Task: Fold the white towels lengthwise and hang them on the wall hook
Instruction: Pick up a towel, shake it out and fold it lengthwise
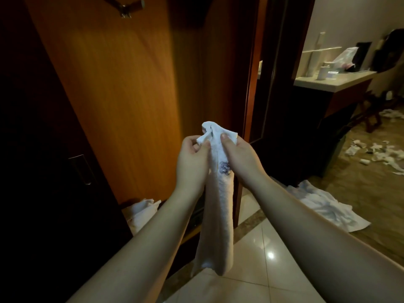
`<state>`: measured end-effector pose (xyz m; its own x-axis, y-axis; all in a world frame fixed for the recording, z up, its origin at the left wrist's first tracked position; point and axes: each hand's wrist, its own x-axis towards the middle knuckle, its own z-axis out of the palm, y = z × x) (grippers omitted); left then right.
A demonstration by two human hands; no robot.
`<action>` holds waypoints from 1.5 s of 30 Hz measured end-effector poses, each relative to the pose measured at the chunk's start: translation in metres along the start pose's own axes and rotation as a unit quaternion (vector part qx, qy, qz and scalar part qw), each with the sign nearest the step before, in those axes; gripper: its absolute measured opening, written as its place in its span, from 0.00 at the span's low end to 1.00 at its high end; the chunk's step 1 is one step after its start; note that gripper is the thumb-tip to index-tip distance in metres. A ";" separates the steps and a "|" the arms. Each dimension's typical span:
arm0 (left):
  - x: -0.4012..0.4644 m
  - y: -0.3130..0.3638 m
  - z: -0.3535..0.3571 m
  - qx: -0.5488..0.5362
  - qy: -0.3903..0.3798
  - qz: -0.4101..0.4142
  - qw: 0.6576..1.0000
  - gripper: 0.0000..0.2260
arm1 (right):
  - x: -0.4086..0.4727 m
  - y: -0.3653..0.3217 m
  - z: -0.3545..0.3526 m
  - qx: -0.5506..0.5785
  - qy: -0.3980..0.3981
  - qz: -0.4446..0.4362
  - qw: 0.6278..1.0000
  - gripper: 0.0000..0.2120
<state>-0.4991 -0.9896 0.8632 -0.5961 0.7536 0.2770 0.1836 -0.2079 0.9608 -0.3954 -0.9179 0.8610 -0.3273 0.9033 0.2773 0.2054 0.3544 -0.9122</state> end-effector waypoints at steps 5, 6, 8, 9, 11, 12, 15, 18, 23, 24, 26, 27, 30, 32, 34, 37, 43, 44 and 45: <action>0.000 0.011 -0.001 -0.059 -0.035 -0.055 0.996 0.05 | 0.004 -0.004 -0.004 0.024 -0.086 0.009 0.996 0.19; 0.000 0.015 -0.001 -0.066 -0.046 -0.067 0.995 0.06 | 0.005 -0.005 -0.006 0.034 -0.106 0.021 0.994 0.17; 0.000 0.023 -0.002 -0.072 -0.063 -0.084 0.992 0.09 | 0.008 -0.007 -0.011 0.072 -0.134 0.040 0.988 0.19; 0.000 0.027 -0.003 -0.074 -0.071 -0.093 0.990 0.09 | 0.009 -0.006 -0.014 0.092 -0.144 0.043 0.984 0.21; 0.000 0.036 -0.006 -0.072 -0.092 -0.107 0.987 0.06 | 0.010 -0.007 -0.019 0.095 -0.173 0.026 0.980 0.22; 0.001 0.040 -0.007 -0.070 -0.105 -0.115 0.985 0.05 | 0.011 -0.008 -0.021 0.077 -0.190 0.010 0.979 0.24; 0.002 0.056 -0.007 -0.046 -0.138 -0.150 0.978 0.10 | 0.010 -0.014 -0.024 0.010 -0.220 -0.028 0.975 0.29; 0.001 0.066 -0.009 0.021 -0.182 -0.118 0.976 0.17 | 0.011 -0.017 -0.022 -0.053 -0.199 -0.080 0.975 0.21; 0.007 0.073 -0.008 0.093 -0.211 -0.146 0.962 0.26 | 0.014 -0.015 -0.023 -0.135 -0.150 -0.108 0.974 0.21; 0.009 0.071 -0.010 0.098 -0.200 -0.159 0.962 0.27 | 0.014 -0.016 -0.025 -0.130 -0.145 -0.096 0.976 0.23; 0.016 0.070 -0.012 0.142 -0.153 -0.137 0.968 0.23 | 0.016 -0.018 -0.029 -0.087 -0.140 -0.070 0.984 0.22; 0.019 0.066 -0.016 0.149 -0.133 -0.077 0.977 0.17 | 0.018 -0.019 -0.031 -0.049 -0.140 -0.061 0.987 0.20; 0.030 0.050 -0.033 0.164 -0.053 0.070 0.983 0.10 | 0.025 -0.027 -0.036 0.054 -0.158 -0.042 0.985 0.23; 0.037 0.036 -0.035 0.115 -0.088 0.040 0.989 0.26 | 0.028 -0.034 -0.037 0.091 -0.182 -0.036 0.978 0.26; 0.041 0.026 -0.034 0.034 -0.162 -0.038 0.986 0.34 | 0.030 -0.041 -0.039 0.122 -0.210 -0.036 0.969 0.27; 0.046 0.015 -0.034 0.006 -0.244 -0.081 0.966 0.24 | 0.033 -0.050 -0.043 0.140 -0.237 -0.049 0.960 0.26; 0.050 0.018 -0.032 -0.071 -0.294 -0.082 0.950 0.22 | 0.040 -0.059 -0.054 0.180 -0.249 -0.045 0.951 0.21; 0.050 0.020 -0.030 -0.069 -0.296 -0.081 0.949 0.22 | 0.041 -0.056 -0.055 0.189 -0.246 -0.041 0.950 0.21; 0.048 0.022 -0.027 -0.066 -0.296 -0.080 0.950 0.22 | 0.043 -0.053 -0.056 0.201 -0.241 -0.036 0.949 0.20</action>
<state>-0.5453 -0.9749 0.8984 -0.0567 0.9925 0.1084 0.0058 -0.1082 0.9941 -0.3682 -0.8844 0.9377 -0.7307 0.6304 0.2621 -0.1707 0.2030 -0.9642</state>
